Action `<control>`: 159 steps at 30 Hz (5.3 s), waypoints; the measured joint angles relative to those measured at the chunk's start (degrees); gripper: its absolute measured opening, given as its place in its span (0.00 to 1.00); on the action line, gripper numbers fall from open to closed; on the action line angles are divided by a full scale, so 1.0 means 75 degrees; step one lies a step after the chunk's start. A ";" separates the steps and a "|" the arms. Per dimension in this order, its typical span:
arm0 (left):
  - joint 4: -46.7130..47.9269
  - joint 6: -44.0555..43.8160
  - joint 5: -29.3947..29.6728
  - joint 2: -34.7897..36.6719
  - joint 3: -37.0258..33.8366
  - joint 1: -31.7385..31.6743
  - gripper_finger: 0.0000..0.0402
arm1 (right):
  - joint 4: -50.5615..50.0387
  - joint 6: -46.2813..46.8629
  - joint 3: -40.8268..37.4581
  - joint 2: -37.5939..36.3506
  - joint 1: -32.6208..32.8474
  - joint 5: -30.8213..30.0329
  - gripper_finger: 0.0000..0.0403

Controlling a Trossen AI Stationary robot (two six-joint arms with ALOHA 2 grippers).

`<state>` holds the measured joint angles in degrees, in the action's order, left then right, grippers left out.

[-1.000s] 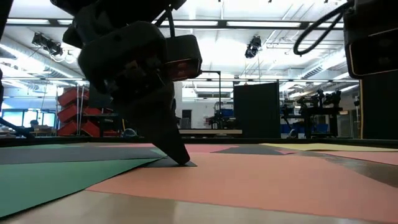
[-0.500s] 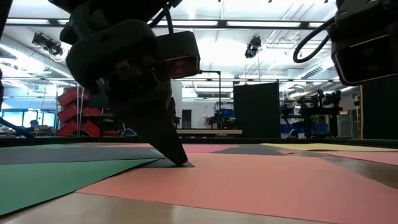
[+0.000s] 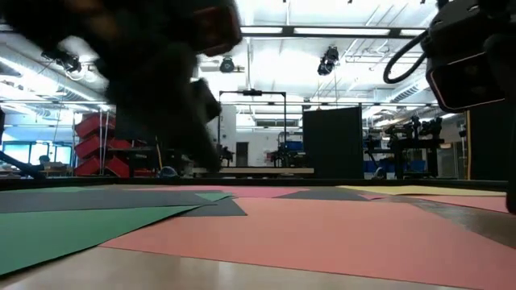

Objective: Organize paper
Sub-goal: Stack the orange colored paper on top of the orange colored papers

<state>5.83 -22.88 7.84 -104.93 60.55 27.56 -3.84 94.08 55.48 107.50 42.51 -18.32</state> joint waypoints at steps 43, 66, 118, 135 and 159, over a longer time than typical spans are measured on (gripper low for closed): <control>0.0086 0.0189 -0.0284 -0.1311 0.0992 0.0209 0.00 | 0.1018 -0.0212 -0.0033 0.0062 0.0008 -0.1595 0.45; 0.0089 0.0196 -0.0284 -0.1314 0.0989 0.0209 0.00 | 0.1051 -0.2672 -0.0017 0.0032 -0.0039 -0.2539 0.55; 0.0034 0.0010 -0.0304 -0.1317 0.0983 0.0209 0.00 | 0.5610 -0.2691 -0.2285 -0.0420 -0.0668 -0.1697 0.27; 0.0268 0.0394 -0.0343 -0.1122 0.1120 0.0169 0.04 | 0.5624 -0.3039 -0.2282 -0.0484 -0.0849 -0.1110 0.00; 0.1640 0.3155 -0.3058 0.0484 0.1612 -0.3198 0.47 | 0.1241 -0.4444 -0.0846 -0.1495 -0.0616 -0.0318 0.00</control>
<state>18.13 0.78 -15.09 -101.30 72.63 3.57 5.48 60.75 49.14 96.29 37.89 -20.71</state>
